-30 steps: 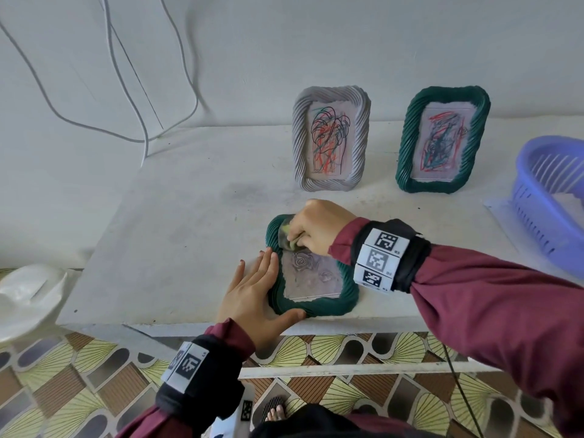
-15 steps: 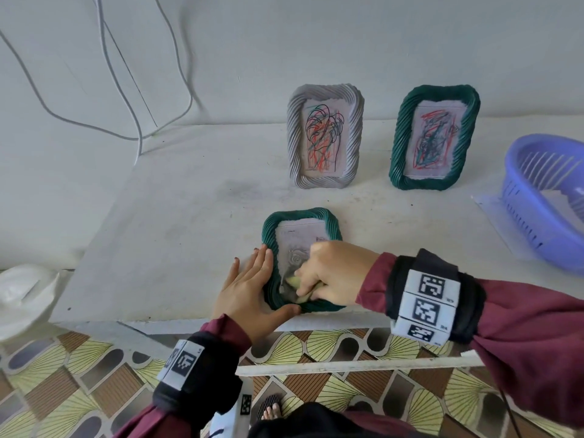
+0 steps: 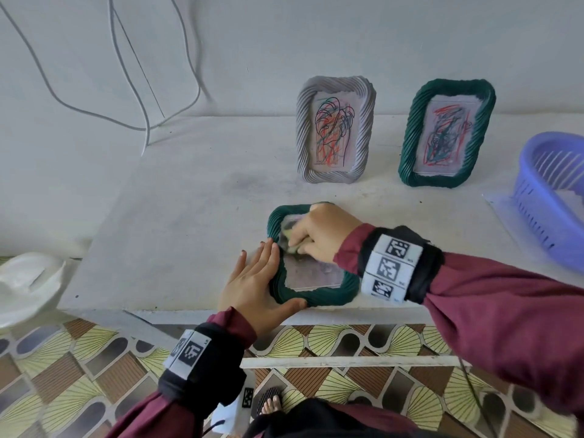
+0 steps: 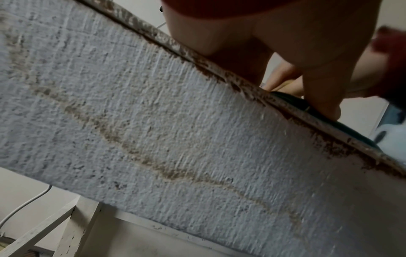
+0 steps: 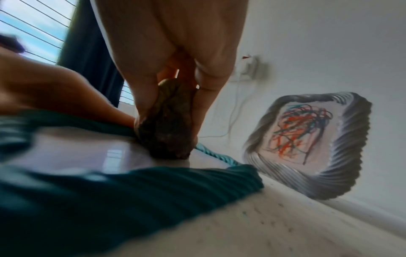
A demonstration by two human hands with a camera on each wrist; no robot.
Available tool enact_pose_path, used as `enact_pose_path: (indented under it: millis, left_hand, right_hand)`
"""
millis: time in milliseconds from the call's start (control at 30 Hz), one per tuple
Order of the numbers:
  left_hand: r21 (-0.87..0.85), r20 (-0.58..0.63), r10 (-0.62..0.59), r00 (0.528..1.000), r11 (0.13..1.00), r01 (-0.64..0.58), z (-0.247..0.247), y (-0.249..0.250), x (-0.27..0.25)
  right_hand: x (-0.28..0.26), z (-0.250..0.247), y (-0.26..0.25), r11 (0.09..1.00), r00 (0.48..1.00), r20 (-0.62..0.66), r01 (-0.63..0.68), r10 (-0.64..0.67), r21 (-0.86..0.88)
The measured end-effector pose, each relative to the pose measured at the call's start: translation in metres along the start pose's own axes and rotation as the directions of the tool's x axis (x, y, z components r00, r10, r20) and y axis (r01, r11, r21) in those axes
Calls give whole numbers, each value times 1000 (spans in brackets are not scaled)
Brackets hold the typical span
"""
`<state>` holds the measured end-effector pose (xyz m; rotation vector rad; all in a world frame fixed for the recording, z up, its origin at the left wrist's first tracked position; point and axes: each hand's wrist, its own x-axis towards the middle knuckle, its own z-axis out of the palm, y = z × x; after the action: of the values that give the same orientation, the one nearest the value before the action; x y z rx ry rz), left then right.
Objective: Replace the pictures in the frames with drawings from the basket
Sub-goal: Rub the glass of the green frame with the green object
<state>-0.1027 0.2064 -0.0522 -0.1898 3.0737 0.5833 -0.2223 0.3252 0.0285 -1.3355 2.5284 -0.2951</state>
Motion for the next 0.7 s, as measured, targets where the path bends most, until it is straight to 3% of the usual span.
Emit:
enact_pose_path:
  millis: [100, 200, 367, 533, 700]
  left_hand:
    - [-1, 0, -7, 1000, 1000, 7, 1, -1, 1]
    - [-8, 2, -2, 1000, 1000, 2, 1, -1, 1]
    - [-22, 6, 16, 1000, 1000, -15, 1, -3, 0]
    - [-17, -8, 14, 1000, 1000, -14, 1, -3, 1]
    - [-28, -23, 14, 1000, 1000, -14, 3, -3, 1]
  right_hand:
    - [-30, 6, -5, 997, 988, 134, 80, -77, -16]
    - [-48, 3, 4, 997, 978, 203, 57, -46, -46]
    - [-21, -15, 25, 993, 992, 83, -83, 90, -83]
    - [18, -5, 18, 997, 994, -72, -78, 77, -7]
    - [-3, 19, 5, 999, 1000, 4, 23, -23, 37]
